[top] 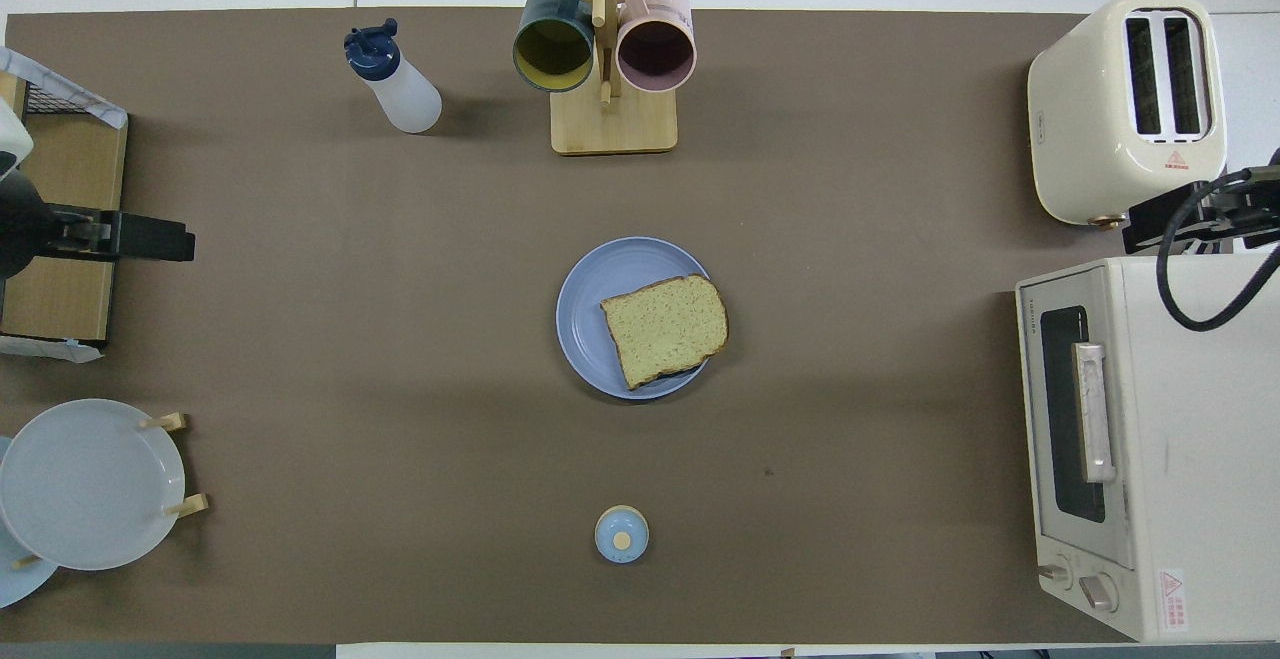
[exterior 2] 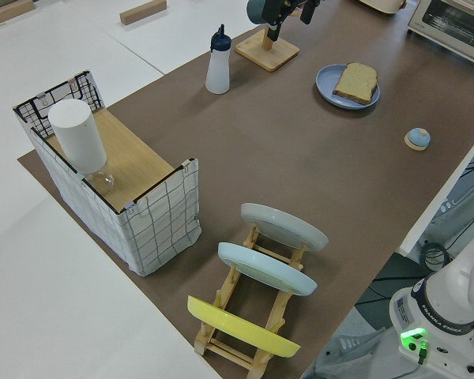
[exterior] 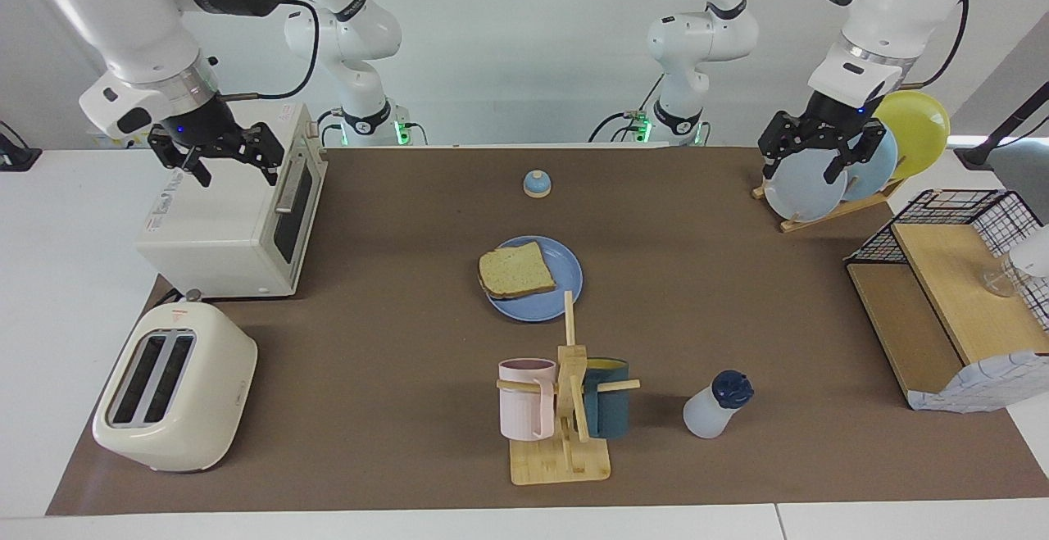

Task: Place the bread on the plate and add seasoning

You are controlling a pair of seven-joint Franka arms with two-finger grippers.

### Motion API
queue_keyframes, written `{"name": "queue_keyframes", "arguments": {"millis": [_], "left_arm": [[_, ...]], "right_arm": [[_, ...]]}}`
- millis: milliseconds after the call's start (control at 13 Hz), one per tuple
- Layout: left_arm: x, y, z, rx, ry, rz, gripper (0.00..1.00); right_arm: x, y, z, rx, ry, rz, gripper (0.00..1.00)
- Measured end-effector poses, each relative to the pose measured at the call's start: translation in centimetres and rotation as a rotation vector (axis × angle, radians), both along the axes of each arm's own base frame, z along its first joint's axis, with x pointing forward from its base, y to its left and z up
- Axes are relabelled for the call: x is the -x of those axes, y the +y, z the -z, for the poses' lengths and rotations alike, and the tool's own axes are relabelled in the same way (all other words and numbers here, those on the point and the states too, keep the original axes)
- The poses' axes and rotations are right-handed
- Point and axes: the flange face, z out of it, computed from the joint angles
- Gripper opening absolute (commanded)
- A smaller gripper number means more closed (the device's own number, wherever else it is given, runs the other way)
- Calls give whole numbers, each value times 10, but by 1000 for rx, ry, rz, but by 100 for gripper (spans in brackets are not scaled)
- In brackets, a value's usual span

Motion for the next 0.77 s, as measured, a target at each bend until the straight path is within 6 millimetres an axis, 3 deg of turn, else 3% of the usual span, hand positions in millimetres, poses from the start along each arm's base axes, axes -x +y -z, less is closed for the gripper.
{"name": "queue_keyframes", "arguments": {"millis": [231, 386, 771], "left_arm": [[14, 4, -34, -67, 102, -3, 100], [16, -3, -51, -71, 124, 11, 100], [6, -1, -8, -68, 125, 4, 100]], "right_arm": [[0, 0, 0, 0, 0, 0, 100], [0, 0, 0, 0, 0, 0, 100], [0, 0, 0, 0, 0, 0, 100]]}}
